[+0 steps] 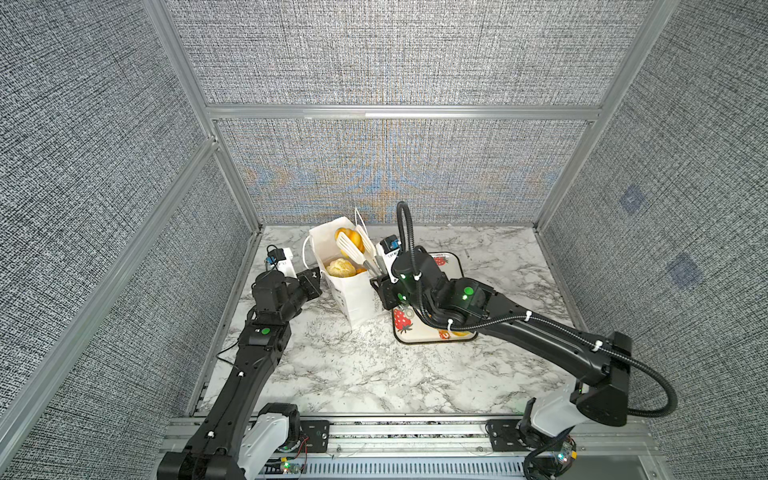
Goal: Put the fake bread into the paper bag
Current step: 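Carry the twisted roll with the right tongs over the bag opening, then lower the twisted roll into the bag and open the tongs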
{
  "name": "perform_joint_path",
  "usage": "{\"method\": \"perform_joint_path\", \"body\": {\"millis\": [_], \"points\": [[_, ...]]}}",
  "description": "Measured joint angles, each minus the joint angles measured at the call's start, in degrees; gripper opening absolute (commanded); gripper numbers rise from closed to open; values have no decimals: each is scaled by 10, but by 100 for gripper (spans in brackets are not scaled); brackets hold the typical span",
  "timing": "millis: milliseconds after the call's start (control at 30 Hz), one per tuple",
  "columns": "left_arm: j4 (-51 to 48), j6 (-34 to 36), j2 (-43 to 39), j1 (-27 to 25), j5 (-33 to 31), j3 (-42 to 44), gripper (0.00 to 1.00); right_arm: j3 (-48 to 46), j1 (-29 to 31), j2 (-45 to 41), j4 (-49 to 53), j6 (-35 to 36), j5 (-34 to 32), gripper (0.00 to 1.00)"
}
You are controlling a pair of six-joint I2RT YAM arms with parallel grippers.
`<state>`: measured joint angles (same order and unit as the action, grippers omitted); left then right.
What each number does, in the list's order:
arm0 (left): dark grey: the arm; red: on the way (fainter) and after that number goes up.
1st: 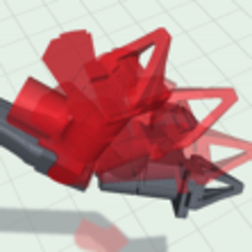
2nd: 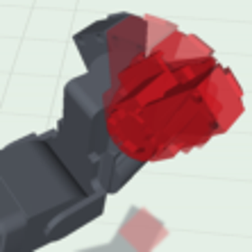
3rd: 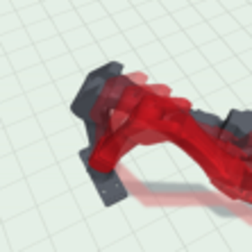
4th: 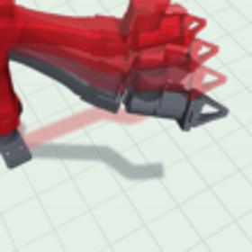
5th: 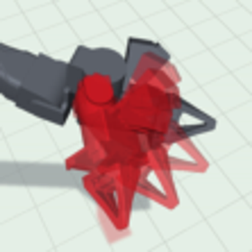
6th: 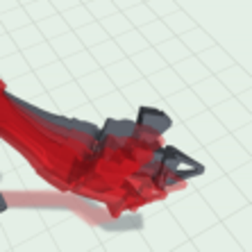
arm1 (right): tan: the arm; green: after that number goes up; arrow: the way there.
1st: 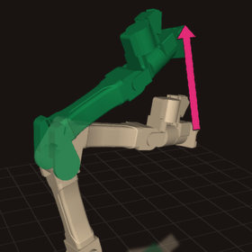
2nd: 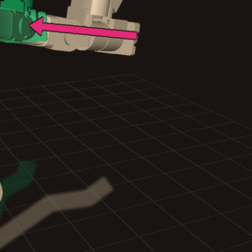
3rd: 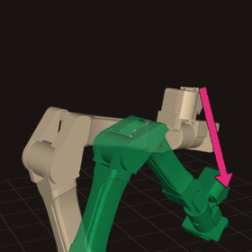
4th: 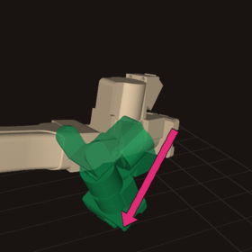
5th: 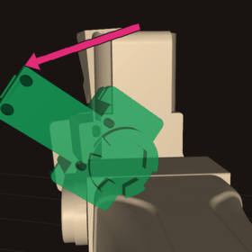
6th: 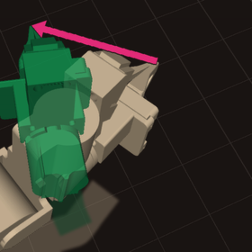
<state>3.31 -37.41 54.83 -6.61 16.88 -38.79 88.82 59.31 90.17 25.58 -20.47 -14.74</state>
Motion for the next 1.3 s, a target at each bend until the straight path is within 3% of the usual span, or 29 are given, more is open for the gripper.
{"method": "perform_joint_path", "body": {"millis": [467,1000,1300], "points": [[-3,0,-3,0,0,0,0,8,-4,25,25,-16,0,42],[-3,0,-3,0,0,1,0,8,-9,18,35,-17,-1,57],[-3,-1,-3,0,0,1,0,8,-10,10,35,-16,-4,57]]}}
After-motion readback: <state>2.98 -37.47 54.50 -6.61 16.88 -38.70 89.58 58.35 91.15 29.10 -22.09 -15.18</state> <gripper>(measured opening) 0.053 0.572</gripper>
